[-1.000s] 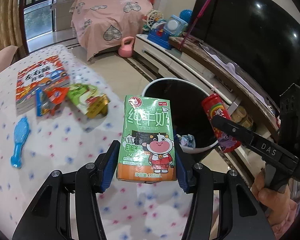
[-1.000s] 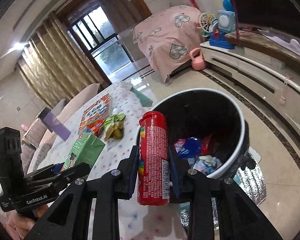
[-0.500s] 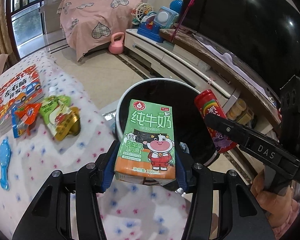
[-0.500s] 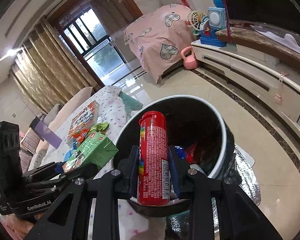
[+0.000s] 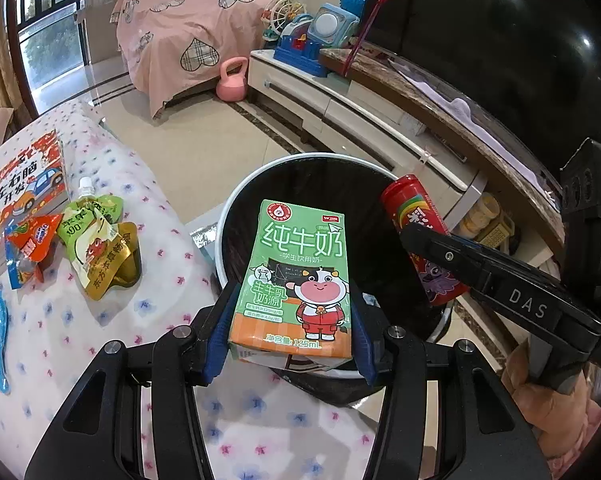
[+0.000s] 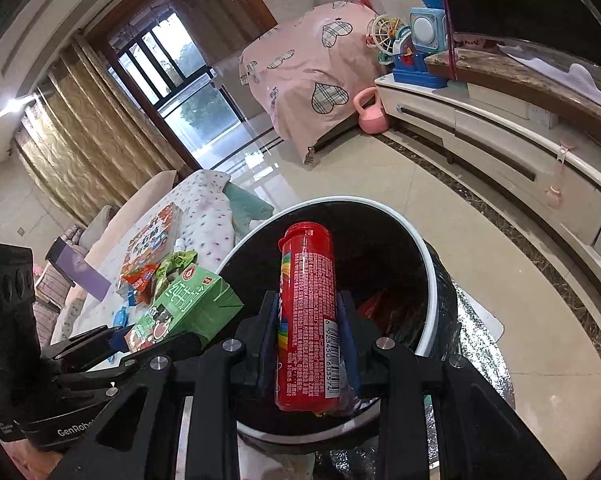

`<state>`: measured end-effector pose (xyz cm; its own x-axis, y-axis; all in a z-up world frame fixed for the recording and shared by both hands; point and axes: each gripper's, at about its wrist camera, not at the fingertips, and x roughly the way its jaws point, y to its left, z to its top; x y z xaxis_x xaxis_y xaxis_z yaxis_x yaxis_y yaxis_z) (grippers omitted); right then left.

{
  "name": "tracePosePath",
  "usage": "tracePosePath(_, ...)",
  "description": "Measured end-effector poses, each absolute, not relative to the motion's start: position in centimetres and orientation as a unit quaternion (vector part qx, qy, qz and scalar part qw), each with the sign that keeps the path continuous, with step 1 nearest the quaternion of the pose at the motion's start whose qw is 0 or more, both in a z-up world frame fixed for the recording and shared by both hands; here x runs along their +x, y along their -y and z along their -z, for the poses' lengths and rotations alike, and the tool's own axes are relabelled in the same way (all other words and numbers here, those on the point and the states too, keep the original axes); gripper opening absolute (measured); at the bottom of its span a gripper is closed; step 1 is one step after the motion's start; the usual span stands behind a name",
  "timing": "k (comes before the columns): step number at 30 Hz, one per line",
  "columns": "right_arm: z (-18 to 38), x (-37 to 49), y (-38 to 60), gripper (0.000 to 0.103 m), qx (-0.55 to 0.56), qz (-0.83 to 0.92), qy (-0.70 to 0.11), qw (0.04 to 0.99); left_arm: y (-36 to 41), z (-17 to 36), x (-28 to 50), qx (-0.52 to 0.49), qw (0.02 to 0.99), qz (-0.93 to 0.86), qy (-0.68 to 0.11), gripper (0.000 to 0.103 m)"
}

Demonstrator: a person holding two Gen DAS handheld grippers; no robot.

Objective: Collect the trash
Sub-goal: 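Carry carton and candy tube over the trash bin and open both tools, then return both tools to the table toward the blue hairbrush and orange wrapper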

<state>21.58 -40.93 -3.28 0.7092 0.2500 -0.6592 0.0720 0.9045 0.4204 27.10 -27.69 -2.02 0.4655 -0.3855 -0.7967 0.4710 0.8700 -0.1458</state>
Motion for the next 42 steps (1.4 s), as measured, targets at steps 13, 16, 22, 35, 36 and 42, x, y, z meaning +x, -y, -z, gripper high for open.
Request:
tracePosePath(13,3.8,22.6,40.9,0.029,0.207,-0.046,-0.391,0.896,27.5,2.4,27.8,0.037,0.853,0.245,-0.459,0.049)
tracePosePath(16,3.9,22.7,40.8,0.029,0.205,-0.045,-0.393,0.895,27.5,2.4,27.9,0.036,0.853,0.245,-0.459,0.049)
tracePosePath(22,4.1,23.0,40.8,0.035,0.203,-0.042,-0.398,0.894,26.7,2.2,27.7,0.025,0.852,0.245,-0.461,0.067)
tracePosePath(35,2.5,20.6,38.1,0.089,0.22,-0.069,-0.361,0.904,17.3,2.1,24.5,-0.022,0.876,0.186,-0.445,0.076)
tracePosePath(36,2.4,20.5,37.6,0.089,0.218,-0.074,-0.36,0.904,16.4,2.3,24.3,-0.025,0.878,0.178,-0.444,0.076)
tracePosePath(42,2.1,20.1,32.7,0.094,0.194,-0.115,-0.364,0.903,10.2,3.0,23.2,-0.058,0.884,0.132,-0.445,0.076)
